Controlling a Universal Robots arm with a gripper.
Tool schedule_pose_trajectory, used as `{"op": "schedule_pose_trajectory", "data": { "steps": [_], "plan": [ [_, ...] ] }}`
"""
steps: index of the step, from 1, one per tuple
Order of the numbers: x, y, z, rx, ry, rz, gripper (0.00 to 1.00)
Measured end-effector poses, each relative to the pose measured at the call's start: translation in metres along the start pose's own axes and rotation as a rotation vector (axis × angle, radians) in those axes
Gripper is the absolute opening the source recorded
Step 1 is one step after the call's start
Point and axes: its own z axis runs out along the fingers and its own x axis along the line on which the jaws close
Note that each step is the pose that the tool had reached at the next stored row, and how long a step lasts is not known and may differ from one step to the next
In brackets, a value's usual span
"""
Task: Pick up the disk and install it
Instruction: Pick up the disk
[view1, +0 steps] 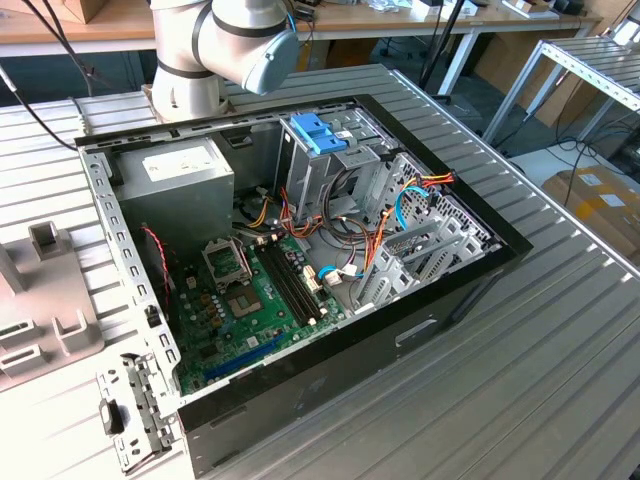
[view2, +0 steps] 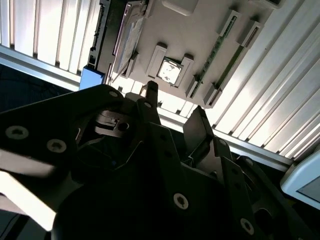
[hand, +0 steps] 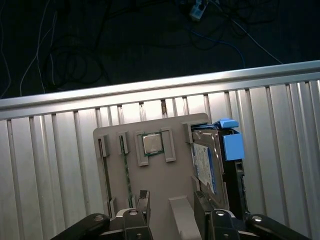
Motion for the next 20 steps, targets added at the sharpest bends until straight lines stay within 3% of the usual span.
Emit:
{"op": "schedule_pose_trajectory", "data": {
  "steps": [20],
  "plan": [
    [-0.006, 0.0006, 0.0055, -0.0001, 0.0, 0.0, 0.48]
  ]
}}
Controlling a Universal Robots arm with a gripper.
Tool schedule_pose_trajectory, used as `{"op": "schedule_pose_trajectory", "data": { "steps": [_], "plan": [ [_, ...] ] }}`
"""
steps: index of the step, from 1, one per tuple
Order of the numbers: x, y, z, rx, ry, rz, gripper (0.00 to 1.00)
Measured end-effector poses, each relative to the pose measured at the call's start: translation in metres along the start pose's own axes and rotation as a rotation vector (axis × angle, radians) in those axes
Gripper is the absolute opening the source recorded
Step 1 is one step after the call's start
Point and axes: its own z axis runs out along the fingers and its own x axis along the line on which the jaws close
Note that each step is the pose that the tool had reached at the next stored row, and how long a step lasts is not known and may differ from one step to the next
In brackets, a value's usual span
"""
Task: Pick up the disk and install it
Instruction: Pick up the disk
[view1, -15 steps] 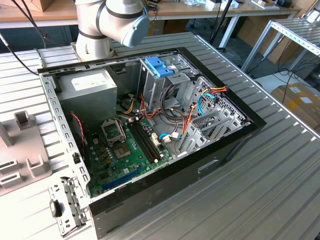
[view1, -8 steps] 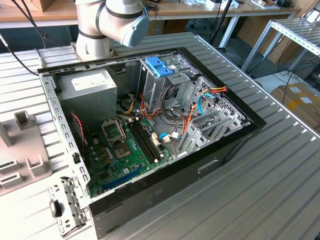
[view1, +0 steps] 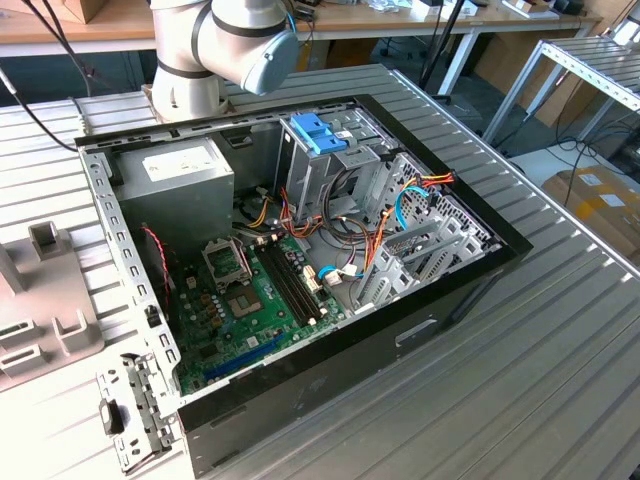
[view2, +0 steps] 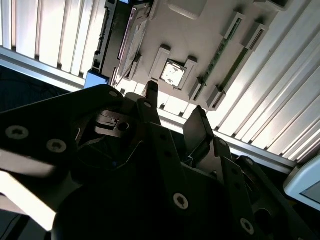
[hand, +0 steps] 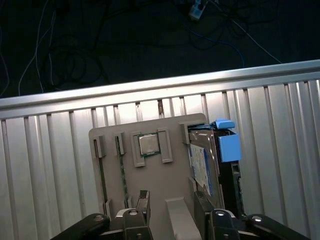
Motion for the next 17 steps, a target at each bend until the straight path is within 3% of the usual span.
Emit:
{"op": "schedule_pose_trajectory", "data": {
  "steps": [17],
  "plan": [
    [-0.0006, -0.0001, 0.0043, 0.0, 0.0, 0.0, 0.48]
  ]
}}
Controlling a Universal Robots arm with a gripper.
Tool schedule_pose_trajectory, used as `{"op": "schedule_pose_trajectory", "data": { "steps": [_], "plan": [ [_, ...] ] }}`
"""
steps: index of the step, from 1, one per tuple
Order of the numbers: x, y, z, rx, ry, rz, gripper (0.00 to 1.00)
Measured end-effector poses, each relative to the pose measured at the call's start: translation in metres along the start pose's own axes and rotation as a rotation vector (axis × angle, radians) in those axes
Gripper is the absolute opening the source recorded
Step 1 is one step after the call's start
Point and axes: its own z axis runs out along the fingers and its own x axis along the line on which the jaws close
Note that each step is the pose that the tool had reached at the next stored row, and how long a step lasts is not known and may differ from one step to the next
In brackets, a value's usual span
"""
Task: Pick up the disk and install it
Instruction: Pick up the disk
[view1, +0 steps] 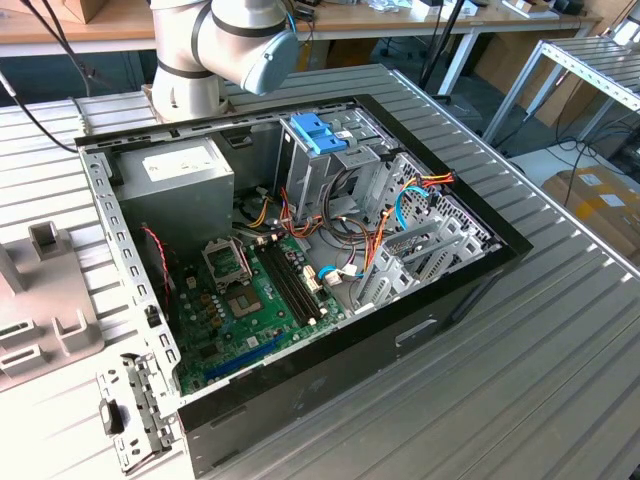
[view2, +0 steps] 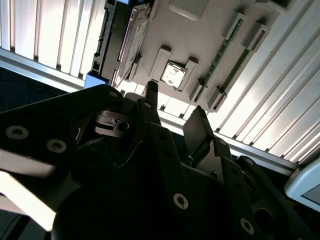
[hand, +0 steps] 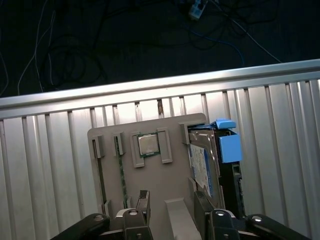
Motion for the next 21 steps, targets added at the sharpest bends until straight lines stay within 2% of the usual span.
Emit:
{"op": "schedule_pose_trajectory", "data": {
  "steps": [21],
  "plan": [
    [-0.0005, -0.0002, 0.0052, 0.0001, 0.0, 0.0, 0.48]
  ]
}}
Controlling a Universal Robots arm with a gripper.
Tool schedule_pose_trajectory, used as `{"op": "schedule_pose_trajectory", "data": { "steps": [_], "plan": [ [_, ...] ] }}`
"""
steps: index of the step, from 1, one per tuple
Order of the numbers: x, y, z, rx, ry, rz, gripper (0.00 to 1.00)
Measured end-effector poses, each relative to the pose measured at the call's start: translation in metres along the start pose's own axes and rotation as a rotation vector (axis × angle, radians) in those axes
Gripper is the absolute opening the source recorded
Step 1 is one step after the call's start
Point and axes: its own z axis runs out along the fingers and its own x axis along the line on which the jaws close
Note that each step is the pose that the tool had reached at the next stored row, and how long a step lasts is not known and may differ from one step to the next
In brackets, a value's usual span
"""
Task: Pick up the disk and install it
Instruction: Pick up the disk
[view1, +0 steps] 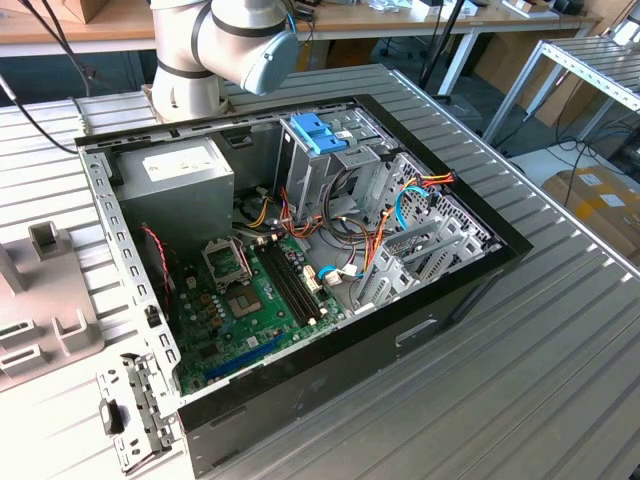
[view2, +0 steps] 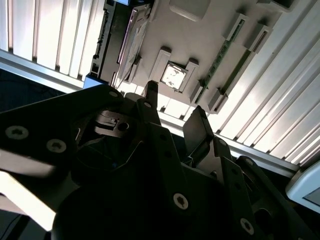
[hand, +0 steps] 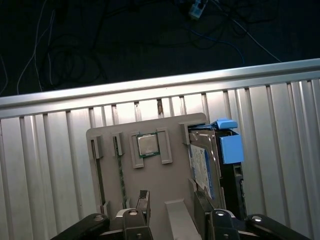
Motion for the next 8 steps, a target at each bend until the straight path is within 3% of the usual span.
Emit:
{"op": "schedule_pose_trajectory", "data": {
  "steps": [8],
  "plan": [
    [-0.0005, 0.0, 0.0025, -0.0001, 0.0, 0.0, 0.48]
  ]
}}
